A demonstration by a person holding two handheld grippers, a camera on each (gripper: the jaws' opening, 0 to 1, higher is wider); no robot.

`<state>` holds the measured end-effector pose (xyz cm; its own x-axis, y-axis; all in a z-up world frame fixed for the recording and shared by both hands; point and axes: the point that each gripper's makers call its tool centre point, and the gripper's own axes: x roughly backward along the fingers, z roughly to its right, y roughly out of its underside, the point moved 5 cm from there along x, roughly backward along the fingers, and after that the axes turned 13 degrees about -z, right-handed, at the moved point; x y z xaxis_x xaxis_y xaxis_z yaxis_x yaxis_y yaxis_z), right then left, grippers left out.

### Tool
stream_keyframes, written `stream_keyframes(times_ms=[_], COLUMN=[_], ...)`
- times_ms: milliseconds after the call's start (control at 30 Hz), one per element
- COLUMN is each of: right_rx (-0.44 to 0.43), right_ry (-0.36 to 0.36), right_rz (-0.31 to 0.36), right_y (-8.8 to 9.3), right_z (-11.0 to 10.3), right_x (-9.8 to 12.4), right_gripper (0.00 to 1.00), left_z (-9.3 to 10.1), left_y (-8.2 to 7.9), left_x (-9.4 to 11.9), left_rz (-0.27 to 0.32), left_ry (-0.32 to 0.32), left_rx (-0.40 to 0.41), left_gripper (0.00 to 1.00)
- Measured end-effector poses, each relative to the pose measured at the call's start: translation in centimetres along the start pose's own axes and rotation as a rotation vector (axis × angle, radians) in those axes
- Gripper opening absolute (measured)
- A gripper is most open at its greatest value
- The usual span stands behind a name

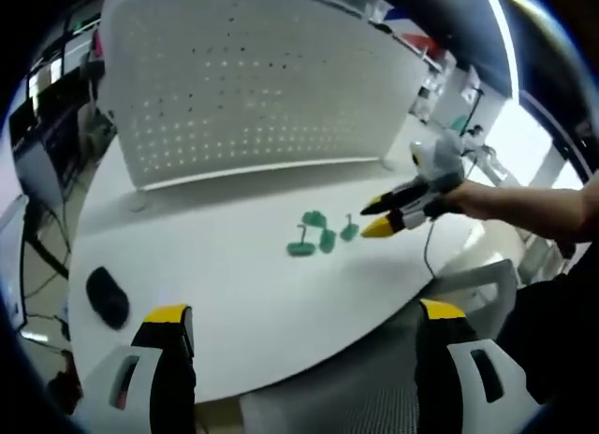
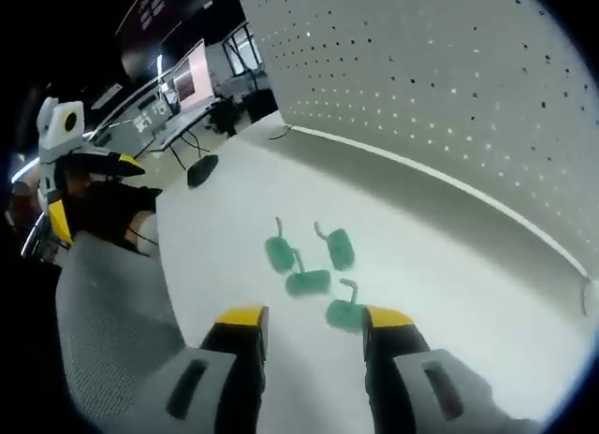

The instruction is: Insert the hook assembly into the mounting plate slot until the hook locks in place.

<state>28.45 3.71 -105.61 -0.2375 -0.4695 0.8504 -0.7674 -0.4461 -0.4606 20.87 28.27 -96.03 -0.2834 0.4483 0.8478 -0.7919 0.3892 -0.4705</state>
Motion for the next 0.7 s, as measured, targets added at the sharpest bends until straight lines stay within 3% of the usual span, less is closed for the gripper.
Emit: stream_keyframes(times_ms=[333, 700], right_rx=[0.038, 0.179], right_ry=[-0.007, -0.011], right_rz=[-0.057, -0.099], right_y=[-0.5, -1.2], right_z=[1.5, 2.1], right_x=[-1.8, -2.8], right_gripper=[0.32, 0.19], left_z=[0.3, 0.2], left_y=[0.3, 0.1], left_x=[-0.4, -0.6], left_rz=[-0.024, -0.033], left_ry=[0.004, -0.003], left_rx=[0.018, 0.026], left_gripper=[1.00, 1.00])
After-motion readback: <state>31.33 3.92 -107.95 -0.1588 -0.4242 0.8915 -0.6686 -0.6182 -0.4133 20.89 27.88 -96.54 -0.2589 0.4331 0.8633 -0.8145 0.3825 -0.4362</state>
